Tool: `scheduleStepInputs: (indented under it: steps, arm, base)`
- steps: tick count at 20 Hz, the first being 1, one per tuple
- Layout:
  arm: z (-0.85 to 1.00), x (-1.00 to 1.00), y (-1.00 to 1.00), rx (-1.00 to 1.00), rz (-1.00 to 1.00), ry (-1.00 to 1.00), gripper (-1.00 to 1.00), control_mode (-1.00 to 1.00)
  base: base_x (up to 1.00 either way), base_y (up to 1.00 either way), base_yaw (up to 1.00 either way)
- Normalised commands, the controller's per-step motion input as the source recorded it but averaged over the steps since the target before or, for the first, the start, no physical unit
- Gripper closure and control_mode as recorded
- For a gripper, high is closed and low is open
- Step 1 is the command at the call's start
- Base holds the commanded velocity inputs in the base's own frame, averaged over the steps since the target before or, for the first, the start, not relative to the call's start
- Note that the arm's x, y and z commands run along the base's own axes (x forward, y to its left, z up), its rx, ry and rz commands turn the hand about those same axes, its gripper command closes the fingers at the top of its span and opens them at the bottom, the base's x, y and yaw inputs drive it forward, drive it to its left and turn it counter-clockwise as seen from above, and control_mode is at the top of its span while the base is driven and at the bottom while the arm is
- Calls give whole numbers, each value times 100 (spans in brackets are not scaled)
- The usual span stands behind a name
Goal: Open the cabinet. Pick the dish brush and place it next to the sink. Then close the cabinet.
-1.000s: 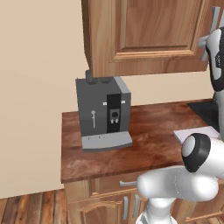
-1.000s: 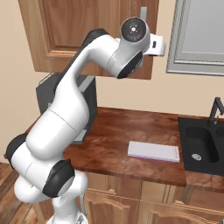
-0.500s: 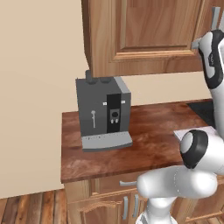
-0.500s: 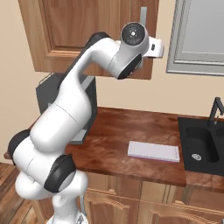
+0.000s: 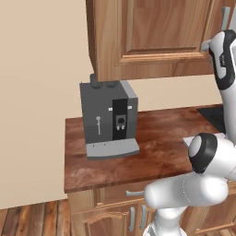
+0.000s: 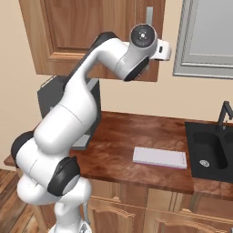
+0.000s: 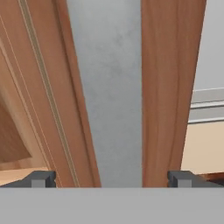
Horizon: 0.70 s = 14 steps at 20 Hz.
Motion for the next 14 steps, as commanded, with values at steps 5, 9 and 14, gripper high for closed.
scheduleStepInputs:
  steps: [5,9,14]
  arm:
    - [-11,23,0,10,0,0,-100,-100]
    - [-18,18,0,9,0,-3,-100,-100]
    - [-3,6,0,3,0,-4,-100,-100]
  base:
    - [0,0,0]
    - [0,0,0]
    - [0,0,0]
